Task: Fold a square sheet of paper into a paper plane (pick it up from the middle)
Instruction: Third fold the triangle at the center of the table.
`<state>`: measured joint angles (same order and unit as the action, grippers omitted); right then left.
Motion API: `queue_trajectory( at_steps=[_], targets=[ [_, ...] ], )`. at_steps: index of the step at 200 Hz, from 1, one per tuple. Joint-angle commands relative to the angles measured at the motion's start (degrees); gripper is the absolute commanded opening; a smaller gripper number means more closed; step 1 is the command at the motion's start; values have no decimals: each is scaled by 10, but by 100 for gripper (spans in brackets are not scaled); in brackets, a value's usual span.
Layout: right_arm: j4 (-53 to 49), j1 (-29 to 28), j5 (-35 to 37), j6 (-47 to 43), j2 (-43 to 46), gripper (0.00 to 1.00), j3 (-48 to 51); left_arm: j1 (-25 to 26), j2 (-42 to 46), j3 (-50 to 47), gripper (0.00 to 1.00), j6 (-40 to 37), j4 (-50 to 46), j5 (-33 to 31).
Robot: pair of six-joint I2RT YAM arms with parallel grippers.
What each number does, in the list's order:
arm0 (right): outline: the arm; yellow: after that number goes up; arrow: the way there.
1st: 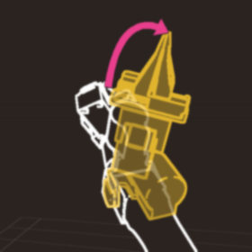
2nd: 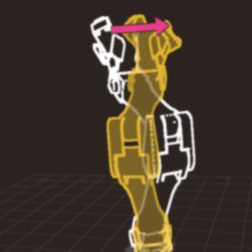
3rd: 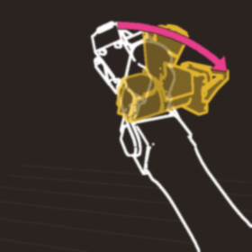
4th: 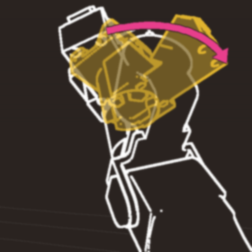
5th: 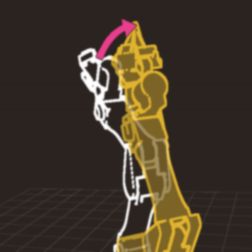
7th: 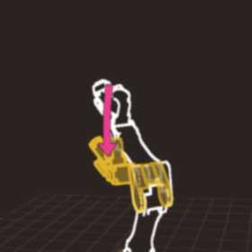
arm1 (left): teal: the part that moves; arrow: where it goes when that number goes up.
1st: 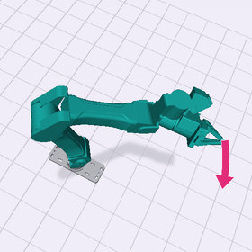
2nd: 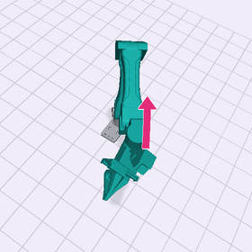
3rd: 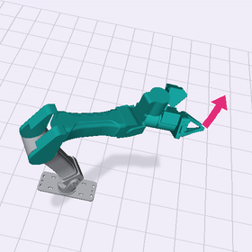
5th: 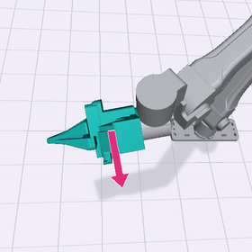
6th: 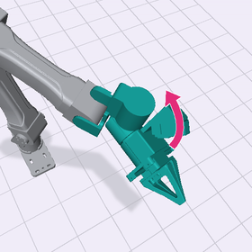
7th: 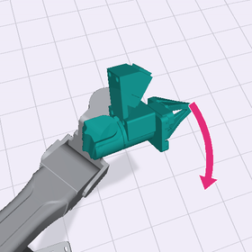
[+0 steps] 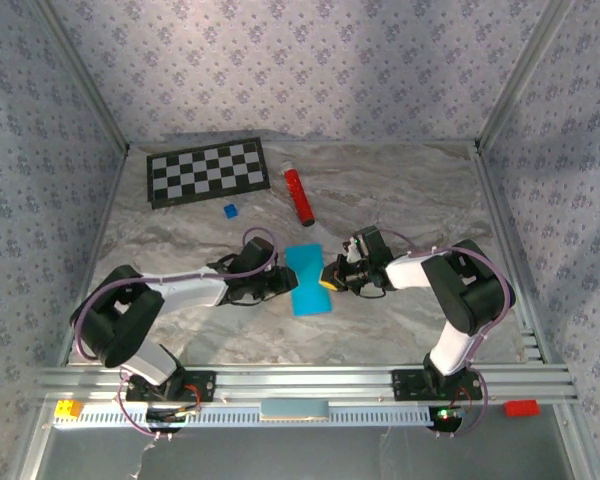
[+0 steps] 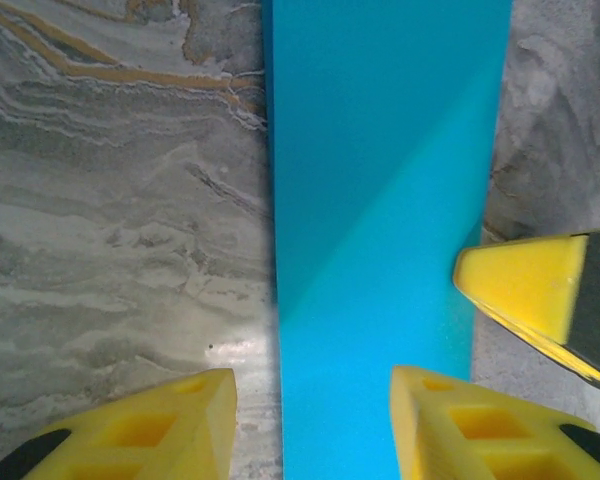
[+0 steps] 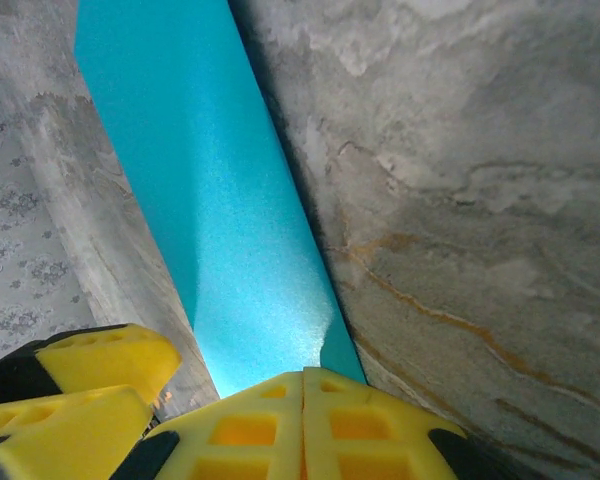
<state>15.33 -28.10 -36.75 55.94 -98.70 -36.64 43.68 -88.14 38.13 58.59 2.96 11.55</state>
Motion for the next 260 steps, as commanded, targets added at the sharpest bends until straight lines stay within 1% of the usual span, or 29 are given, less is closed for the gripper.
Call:
queue_trajectory(
  at_steps=[1, 39, 58, 71, 95, 110, 135, 151, 168, 181, 213, 244, 260],
  targets=[
    [-46, -4, 30, 3, -32, 8, 5, -6, -23, 18, 43, -3, 20, 18],
    [-66, -3, 42, -7, -31, 8, 4, -5, -51, 28, 40, -1, 40, 36],
    [-81, -4, 48, -15, -29, 8, -1, -6, -59, 31, 37, 1, 48, 42],
    [-89, -3, 50, -20, -26, 6, -2, -6, -60, 31, 34, 3, 51, 41],
    [-93, -3, 52, -24, -21, 5, -3, -6, -55, 29, 32, 6, 58, 38],
    [-93, -2, 53, -24, -20, 4, -2, -6, -50, 30, 30, 10, 54, 30],
    [-78, -3, 47, -17, -16, 3, 4, -6, -37, 25, 30, 9, 55, 20],
    [-61, 0, 42, -9, -12, 3, 9, -5, -19, 22, 29, 14, 42, -4],
    [-47, 1, 31, -6, -6, 4, 12, -5, 3, 12, 32, 16, 40, -24],
    [-42, 2, 27, -6, 3, 6, 11, -10, 7, 11, 33, 13, 30, -32],
    [-42, 1, 19, -20, 36, 11, 4, -18, -1, 14, 33, 14, 37, -19],
    [-101, 2, 33, -57, 77, 13, -7, -18, -11, 17, 33, 14, 44, -5],
    [-121, 1, 25, -73, 89, 12, -6, -17, -14, 14, 33, 18, 51, 2]
  ],
)
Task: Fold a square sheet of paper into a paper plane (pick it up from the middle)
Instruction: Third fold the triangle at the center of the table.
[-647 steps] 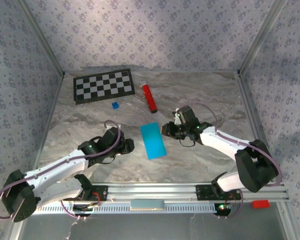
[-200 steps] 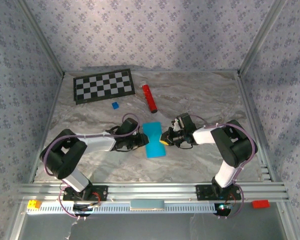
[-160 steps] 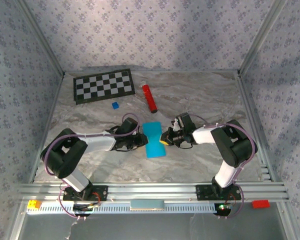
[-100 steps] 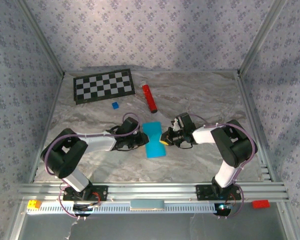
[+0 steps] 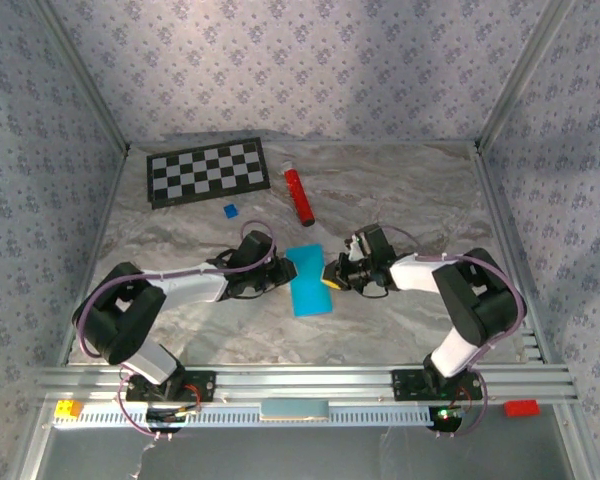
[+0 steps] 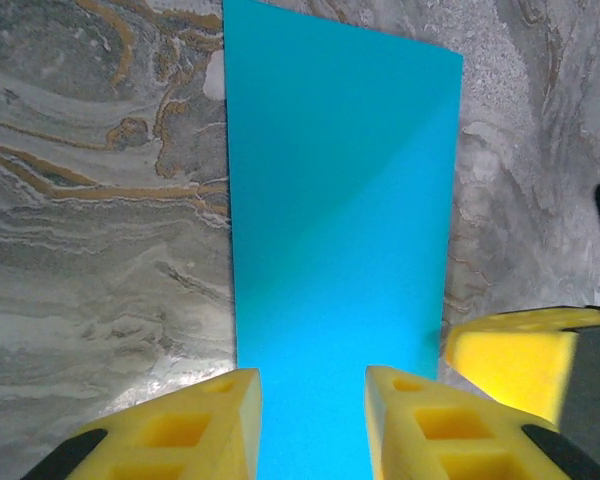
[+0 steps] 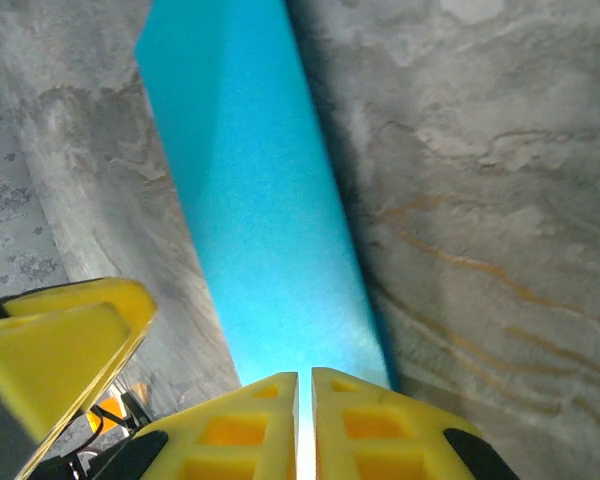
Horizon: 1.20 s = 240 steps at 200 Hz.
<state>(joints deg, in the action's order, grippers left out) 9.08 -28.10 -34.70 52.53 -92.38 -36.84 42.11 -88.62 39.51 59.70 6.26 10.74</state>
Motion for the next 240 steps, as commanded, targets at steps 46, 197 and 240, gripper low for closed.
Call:
queue_trajectory(
  at_steps=[46, 197, 240],
  targets=[
    [-78, -9, -17, -67, 14, 11, 6, -1, -16, -4, 33, 13, 27, 19],
    [-26, 23, -21, -19, -44, 5, 60, 7, -59, 10, 35, 18, 33, 41],
    [-29, 23, -16, -20, -49, 5, 59, 9, -73, 18, 32, 17, 38, 47]
  ],
)
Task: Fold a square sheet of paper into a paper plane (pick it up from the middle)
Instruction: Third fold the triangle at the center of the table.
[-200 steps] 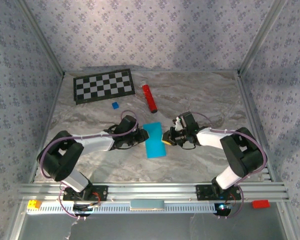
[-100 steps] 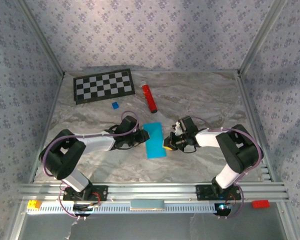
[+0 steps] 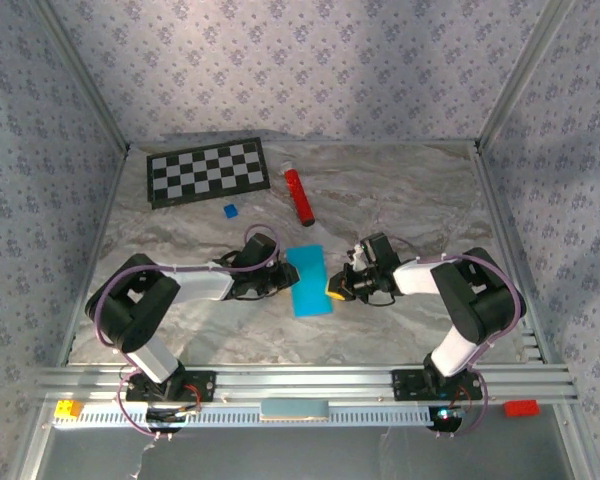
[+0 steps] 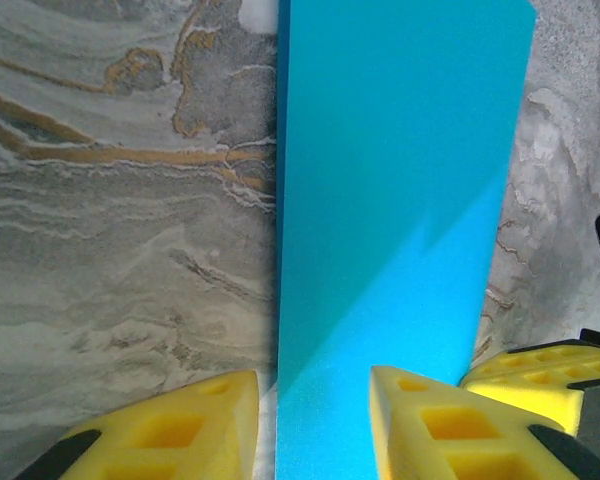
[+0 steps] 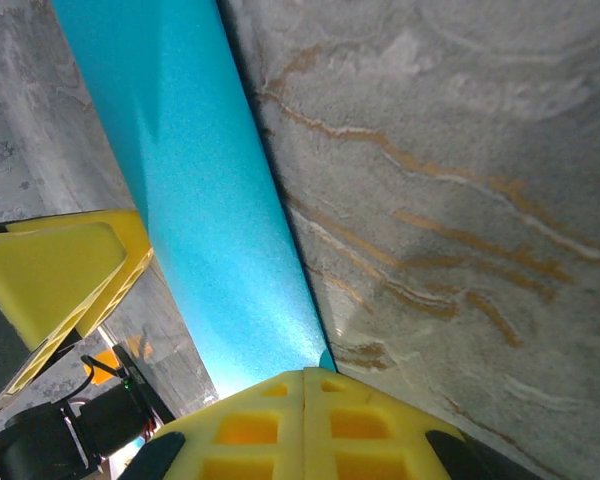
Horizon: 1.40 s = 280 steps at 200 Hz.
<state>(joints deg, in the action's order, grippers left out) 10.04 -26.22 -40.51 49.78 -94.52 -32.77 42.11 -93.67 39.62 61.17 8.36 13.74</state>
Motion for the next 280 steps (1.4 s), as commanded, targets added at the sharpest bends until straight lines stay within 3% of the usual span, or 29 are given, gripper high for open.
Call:
queue_trajectory(
  at_steps=[1, 93, 280],
  targets=[
    [-39, 4, 42, 8, -27, 5, 18, 10, -23, 16, 32, 3, 17, 17],
    [-41, 4, 44, 7, -32, 4, 16, 11, -22, 15, 25, 7, 35, 19],
    [-41, 4, 43, 6, -31, 4, 14, 1, -3, -9, 27, 33, 73, 21]
  ],
)
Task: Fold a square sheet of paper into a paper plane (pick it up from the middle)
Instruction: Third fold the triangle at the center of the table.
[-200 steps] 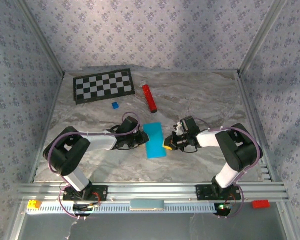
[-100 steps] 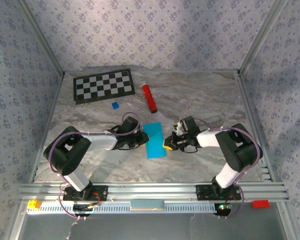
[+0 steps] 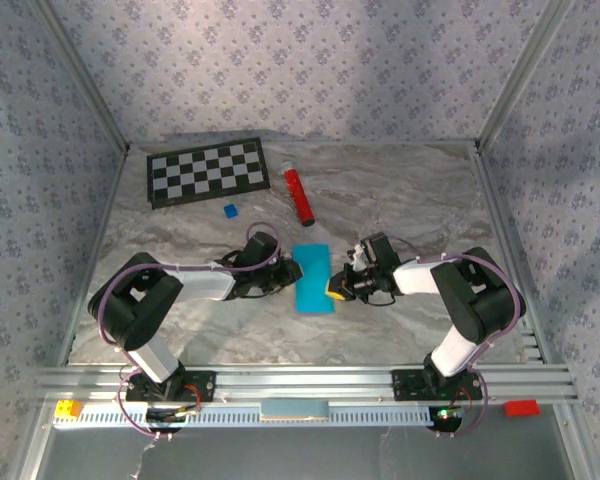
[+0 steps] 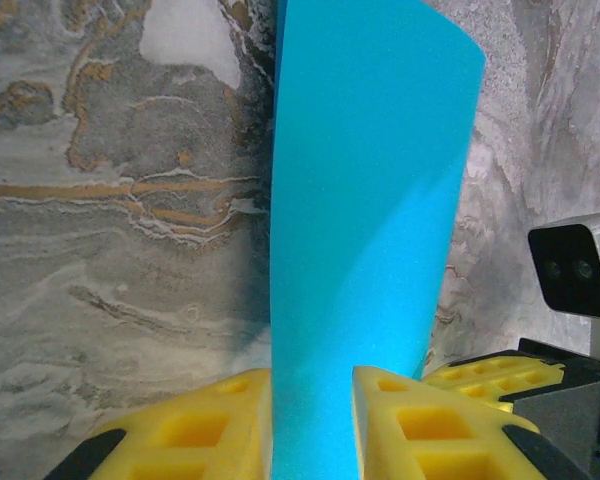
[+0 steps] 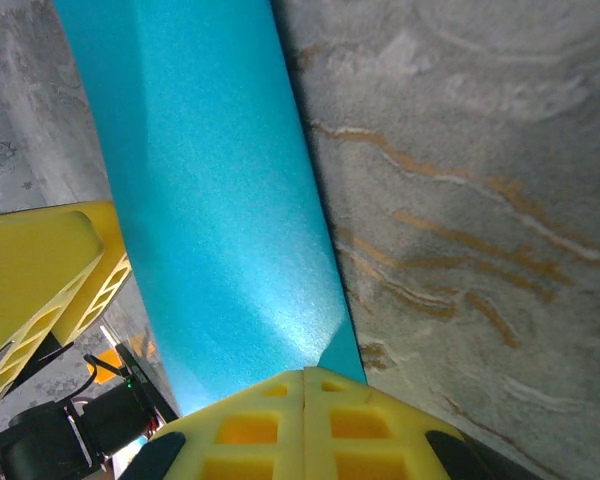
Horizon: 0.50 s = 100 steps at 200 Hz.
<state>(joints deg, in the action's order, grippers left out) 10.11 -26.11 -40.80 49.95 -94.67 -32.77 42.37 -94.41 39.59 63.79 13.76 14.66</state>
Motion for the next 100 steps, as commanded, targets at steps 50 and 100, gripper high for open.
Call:
queue_trajectory(
  at_steps=[50, 100],
  targets=[
    [-41, 4, 48, 6, -28, 4, 14, -5, -5, -9, 23, 10, 34, 25],
    [-39, 4, 51, 3, 0, 6, 14, -6, 3, -12, 8, 12, 34, 24]
  ],
)
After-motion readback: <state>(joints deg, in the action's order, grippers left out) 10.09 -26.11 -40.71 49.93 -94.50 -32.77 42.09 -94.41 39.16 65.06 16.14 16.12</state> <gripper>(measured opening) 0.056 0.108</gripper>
